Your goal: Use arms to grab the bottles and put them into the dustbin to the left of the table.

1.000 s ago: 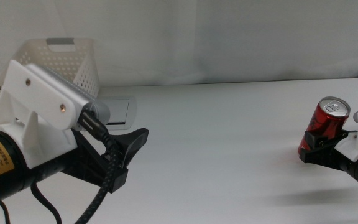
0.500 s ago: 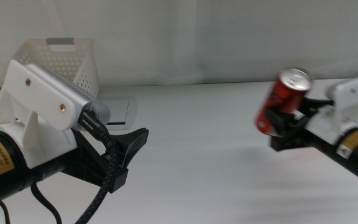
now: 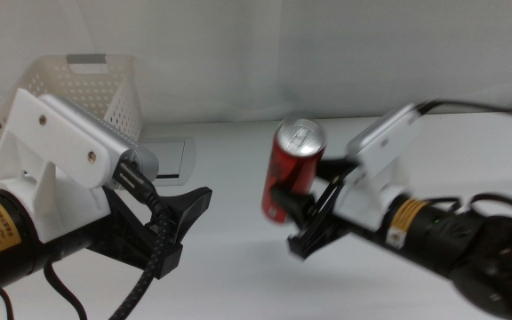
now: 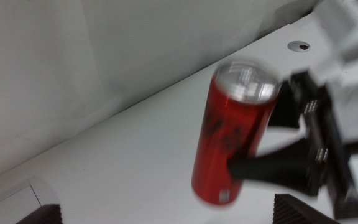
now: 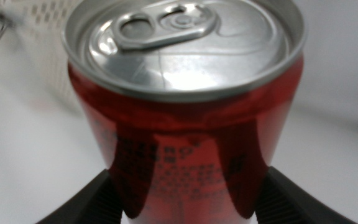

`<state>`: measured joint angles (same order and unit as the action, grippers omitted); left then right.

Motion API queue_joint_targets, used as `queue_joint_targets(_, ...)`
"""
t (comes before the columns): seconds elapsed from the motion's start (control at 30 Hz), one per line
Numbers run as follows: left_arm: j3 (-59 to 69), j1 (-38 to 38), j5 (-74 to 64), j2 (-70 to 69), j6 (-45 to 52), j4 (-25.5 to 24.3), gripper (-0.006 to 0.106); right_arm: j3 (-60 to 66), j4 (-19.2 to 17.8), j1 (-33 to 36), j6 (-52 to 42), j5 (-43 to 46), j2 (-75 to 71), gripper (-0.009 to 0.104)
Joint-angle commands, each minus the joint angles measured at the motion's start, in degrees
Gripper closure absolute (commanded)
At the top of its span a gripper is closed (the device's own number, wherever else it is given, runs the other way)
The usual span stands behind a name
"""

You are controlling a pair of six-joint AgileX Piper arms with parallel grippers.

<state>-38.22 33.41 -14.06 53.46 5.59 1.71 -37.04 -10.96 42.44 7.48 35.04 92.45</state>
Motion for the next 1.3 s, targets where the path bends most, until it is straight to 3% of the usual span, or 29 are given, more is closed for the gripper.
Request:
queue_joint_targets(0.0,0.2,0.6,-0.2,-0.1,0.0,0.3,0.013,-0.6,0.7,1.8,0.0,4.6,2.7,0.097)
queue_joint_targets(0.57,0.2,0.6,-0.2,-0.1,0.0,0.3,0.013,-0.8,0.5,3.4,0.0,9.4,14.2,0.097)
queue_joint_targets(0.6,0.2,0.6,-0.1,-0.1,0.0,0.3,0.013,-0.8,0.0,3.4,0.0,10.4,14.2,0.063)
queue_joint_targets(0.73,0.2,0.6,0.0,-0.1,0.0,0.3,0.013,-0.8,-0.2,3.4,0.0,10.6,13.8,0.002)
queue_joint_targets(0.77,0.2,0.6,0.0,-0.1,0.0,0.3,0.013,-0.8,0.2,3.4,0.0,10.2,13.7,-0.009)
queue_joint_targets(1.13,0.2,0.6,0.0,-0.1,0.0,0.3,0.013,-0.8,3.2,2.6,-1.1,-13.6,-1.1,-0.008)
queue_joint_targets(1.27,0.2,0.6,0.1,-0.1,0.0,0.3,0.013,-0.8,4.5,-1.3,-3.7,-23.3,-8.7,-0.008)
